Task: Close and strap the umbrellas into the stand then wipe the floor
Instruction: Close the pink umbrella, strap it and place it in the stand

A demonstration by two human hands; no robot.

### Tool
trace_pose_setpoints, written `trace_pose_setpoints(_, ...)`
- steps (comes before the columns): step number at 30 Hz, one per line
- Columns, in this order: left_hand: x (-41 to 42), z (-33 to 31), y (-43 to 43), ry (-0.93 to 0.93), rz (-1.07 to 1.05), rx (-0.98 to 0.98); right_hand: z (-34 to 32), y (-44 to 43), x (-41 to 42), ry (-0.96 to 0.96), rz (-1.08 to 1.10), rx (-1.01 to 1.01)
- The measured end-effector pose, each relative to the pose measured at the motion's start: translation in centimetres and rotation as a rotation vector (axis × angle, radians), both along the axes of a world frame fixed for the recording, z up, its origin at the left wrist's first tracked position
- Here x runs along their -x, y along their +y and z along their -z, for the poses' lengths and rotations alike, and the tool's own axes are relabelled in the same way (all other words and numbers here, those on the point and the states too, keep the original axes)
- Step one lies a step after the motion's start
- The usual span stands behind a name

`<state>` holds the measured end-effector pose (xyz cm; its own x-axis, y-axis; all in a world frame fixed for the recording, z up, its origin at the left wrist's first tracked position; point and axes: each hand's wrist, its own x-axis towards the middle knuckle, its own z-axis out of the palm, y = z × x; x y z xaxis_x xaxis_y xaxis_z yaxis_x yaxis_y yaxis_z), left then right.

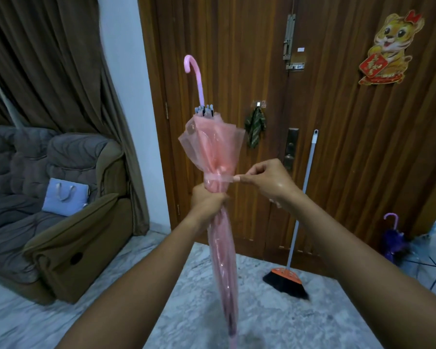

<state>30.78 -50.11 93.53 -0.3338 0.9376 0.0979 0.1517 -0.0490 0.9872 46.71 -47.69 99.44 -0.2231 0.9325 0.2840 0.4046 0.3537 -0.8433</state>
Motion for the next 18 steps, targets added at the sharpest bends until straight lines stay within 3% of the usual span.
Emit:
trace_pose_setpoints(3,1.0,-1.3,-0.7,-0.156,0.189,0.008,-0.3,0.2,-1.3,0.037,-0.039,0.004)
trace_pose_setpoints(8,-0.1,-3.3,-2.0,-0.471,0.696,0.110,1.0,0.8,-2.3,0.173,-0.156,0.147)
trace_pose_setpoints(11,-0.7,-4.3,-2.0,-0.478,0.931,0.163,1.3,0.9,-2.9,0.382,-0.428,0.363)
trace_pose_setpoints(14,-0.9,-5.0,-1.2,-0.399,1.110,0.160,0.7,0.6,-3.8,0.507,-0.615,0.439)
trace_pose_setpoints(18,-0.8,-4.9,-0.2,-0.227,1.097,0.224,-0.2,1.0,-4.2,0.472,-0.565,0.371)
